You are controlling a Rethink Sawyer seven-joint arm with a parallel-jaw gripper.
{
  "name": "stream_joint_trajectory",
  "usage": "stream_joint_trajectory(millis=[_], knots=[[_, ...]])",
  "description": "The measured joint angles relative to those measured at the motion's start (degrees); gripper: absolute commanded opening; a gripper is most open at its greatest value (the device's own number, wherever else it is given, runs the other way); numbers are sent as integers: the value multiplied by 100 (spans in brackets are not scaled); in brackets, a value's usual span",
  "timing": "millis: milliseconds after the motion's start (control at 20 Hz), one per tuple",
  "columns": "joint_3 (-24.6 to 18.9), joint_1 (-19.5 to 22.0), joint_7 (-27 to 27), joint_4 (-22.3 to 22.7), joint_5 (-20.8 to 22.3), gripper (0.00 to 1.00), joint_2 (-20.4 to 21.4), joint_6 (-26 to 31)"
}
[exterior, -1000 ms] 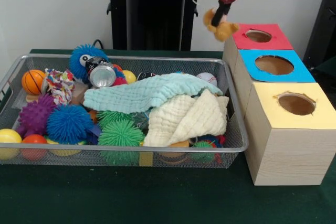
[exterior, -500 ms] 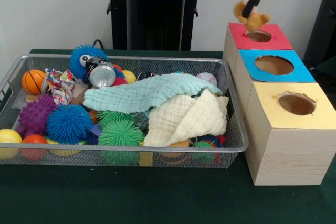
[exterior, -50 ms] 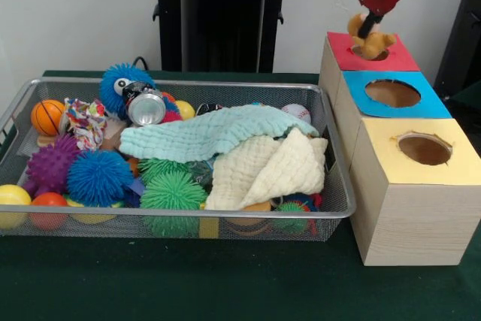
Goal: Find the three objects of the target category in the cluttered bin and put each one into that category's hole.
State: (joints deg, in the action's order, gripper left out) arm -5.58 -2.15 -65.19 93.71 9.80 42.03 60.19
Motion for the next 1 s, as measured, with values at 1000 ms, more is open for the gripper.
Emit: stream_joint_trajectory(millis=[1000], knots=[[126, -107, -36, -2, -196, 0, -476, -1]])
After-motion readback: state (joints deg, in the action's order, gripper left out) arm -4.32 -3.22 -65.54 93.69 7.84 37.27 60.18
